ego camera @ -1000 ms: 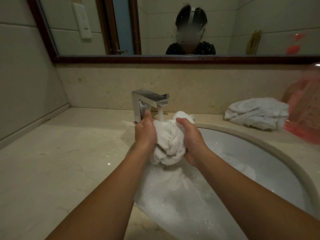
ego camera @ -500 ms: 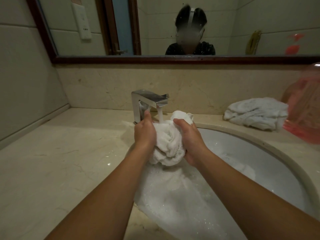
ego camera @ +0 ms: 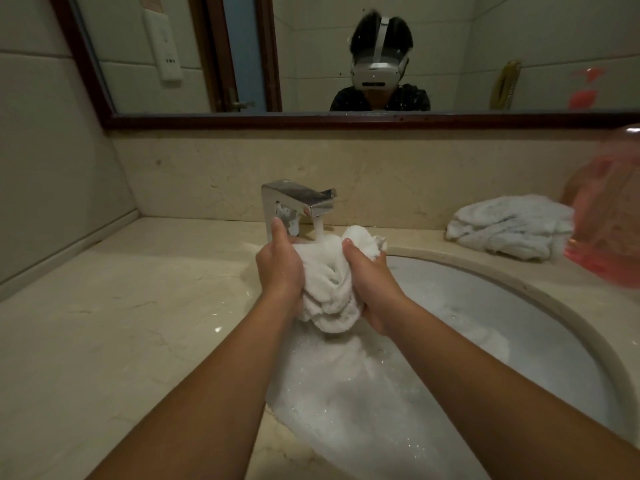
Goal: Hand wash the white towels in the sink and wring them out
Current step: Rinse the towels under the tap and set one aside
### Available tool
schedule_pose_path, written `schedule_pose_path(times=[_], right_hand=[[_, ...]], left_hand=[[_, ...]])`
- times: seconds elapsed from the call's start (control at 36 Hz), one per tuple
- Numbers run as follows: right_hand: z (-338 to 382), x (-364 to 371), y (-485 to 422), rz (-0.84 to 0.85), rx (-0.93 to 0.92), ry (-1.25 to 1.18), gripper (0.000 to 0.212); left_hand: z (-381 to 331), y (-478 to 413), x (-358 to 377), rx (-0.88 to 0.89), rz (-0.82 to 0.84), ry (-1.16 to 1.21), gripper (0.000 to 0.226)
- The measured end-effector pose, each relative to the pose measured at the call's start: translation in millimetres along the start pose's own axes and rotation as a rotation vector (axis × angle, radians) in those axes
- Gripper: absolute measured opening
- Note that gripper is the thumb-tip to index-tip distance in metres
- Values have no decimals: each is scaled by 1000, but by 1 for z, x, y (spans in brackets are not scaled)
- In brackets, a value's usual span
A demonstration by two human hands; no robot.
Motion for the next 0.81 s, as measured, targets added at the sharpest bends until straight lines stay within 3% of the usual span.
schedule_pose_path(times=[0.11,0.22,0.25,0.33,0.42,0.5,0.64,0.69,0.81], right_hand=[[-4,1,-1,34,120,34,125],[-2,-3,7,-128,188,45,114],[3,-6,11,-180,147,93,108],[25,-14,19,-265,-135,304,64],[30,-9,24,-111,-244,544,57],[25,-7,25,-58,-242,496,72],[39,-17,24,-160,-405,310,37],[44,-19,28,-153,-377,193,34],[47,-25,23,-170,-236,23,48]], left_hand=[[2,-4,-3,-67,-26,136,73],[4,-4,-3,-125,-12,250,76],[5,-5,-4,-137,-4,268,77],[5,-6,-4,-146,9,303,77],[1,-1,-3,-141,48,325,72],[-3,1,-1,-123,105,314,73],[-10,7,-2,55,97,68,70],[-14,13,0,167,92,-55,68],[-15,18,4,317,152,-223,56]])
Point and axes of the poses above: each hand's wrist, its own y-axis away from the middle knuckle, its own x-axis out of the palm, z = x × y, the point moved 4 cm from there along -y, towards the middle knuckle, and after that the axes turned 1 degree about -x, right-handed, at the moved point
